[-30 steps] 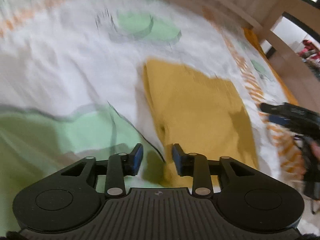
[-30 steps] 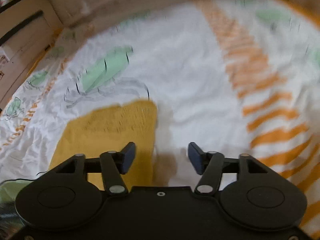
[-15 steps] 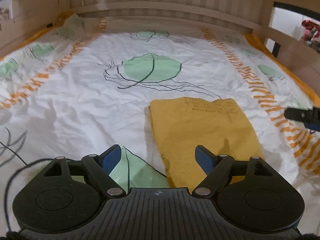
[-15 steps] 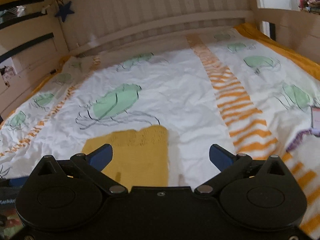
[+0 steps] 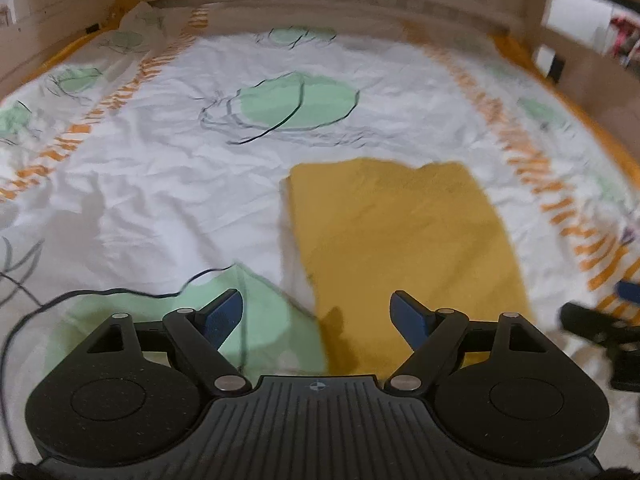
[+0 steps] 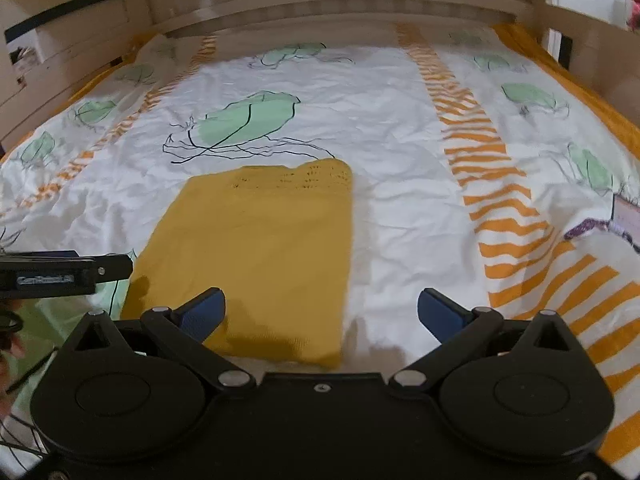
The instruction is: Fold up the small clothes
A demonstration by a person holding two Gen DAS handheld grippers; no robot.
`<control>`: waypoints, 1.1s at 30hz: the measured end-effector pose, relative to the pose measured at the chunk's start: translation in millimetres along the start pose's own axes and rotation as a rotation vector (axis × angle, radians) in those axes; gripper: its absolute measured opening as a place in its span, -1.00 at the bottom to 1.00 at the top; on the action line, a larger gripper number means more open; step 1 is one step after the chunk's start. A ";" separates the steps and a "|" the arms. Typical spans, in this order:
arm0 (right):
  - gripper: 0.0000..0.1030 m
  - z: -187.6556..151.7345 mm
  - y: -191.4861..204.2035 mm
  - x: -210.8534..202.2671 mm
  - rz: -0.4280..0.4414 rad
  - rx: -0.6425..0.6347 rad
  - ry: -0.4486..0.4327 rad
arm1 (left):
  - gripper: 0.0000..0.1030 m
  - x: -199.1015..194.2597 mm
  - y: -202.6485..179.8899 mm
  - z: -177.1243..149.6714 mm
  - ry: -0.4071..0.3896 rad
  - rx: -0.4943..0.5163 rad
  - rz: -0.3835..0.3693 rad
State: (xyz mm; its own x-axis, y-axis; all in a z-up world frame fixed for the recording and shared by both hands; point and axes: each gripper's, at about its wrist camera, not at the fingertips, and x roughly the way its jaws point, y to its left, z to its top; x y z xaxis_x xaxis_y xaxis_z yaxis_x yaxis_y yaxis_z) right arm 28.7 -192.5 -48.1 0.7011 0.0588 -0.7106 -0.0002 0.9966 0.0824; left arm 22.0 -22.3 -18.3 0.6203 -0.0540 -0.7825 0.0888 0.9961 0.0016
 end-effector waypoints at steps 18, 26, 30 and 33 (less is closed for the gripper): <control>0.98 -2.8 14.5 -9.5 -0.073 -0.073 0.002 | 0.54 -25.0 7.6 2.2 -0.007 -0.046 0.046; 0.98 -3.5 10.4 -8.4 -0.015 0.000 0.032 | 0.54 -18.4 6.6 -1.2 0.027 -0.037 0.062; 0.98 -2.5 8.2 -7.3 -0.006 0.022 0.037 | 0.53 -12.5 7.7 -4.6 0.050 -0.033 0.071; 0.98 -1.7 7.8 -4.9 -0.007 0.031 0.045 | 0.53 -8.5 8.9 -6.5 0.064 -0.036 0.075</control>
State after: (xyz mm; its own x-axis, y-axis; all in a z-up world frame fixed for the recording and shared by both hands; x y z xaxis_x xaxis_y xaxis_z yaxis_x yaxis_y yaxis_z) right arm 24.0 -185.0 -45.2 0.6685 0.0553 -0.7416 0.0272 0.9947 0.0987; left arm 12.4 -12.6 -15.6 0.5726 0.0240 -0.8195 0.0150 0.9991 0.0398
